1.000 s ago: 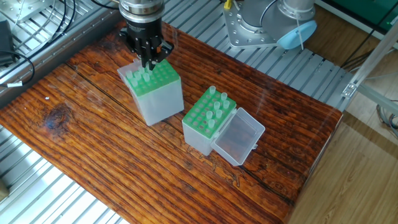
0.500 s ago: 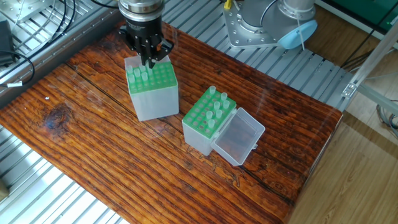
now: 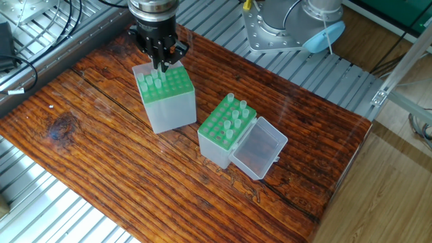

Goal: Transfer all large pipette tips from one holder to another

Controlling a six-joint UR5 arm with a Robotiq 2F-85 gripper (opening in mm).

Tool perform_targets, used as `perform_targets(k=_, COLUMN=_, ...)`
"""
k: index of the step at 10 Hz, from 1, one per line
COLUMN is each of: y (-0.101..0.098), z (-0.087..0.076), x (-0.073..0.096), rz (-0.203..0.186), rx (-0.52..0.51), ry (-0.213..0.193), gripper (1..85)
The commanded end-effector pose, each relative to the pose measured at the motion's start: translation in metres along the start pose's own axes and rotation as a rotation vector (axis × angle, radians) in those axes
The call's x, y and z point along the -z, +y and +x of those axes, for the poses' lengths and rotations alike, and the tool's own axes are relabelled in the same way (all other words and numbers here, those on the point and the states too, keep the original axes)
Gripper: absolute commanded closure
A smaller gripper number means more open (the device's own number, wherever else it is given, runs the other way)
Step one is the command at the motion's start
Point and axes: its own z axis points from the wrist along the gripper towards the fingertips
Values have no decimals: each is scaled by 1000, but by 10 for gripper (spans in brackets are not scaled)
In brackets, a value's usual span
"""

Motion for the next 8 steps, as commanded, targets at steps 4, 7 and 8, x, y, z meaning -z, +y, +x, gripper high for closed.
perform_targets(k=4, y=6, z=-5, x=17, rz=4, rx=4, ry=6, gripper=653)
perform_targets(k=7, y=8, z=-5, x=23, rz=1, rx=5, ry=10, gripper=653)
perform_targets(k=8, y=8, z=-4, x=26, rz=-1, rx=5, ry=12, gripper=653)
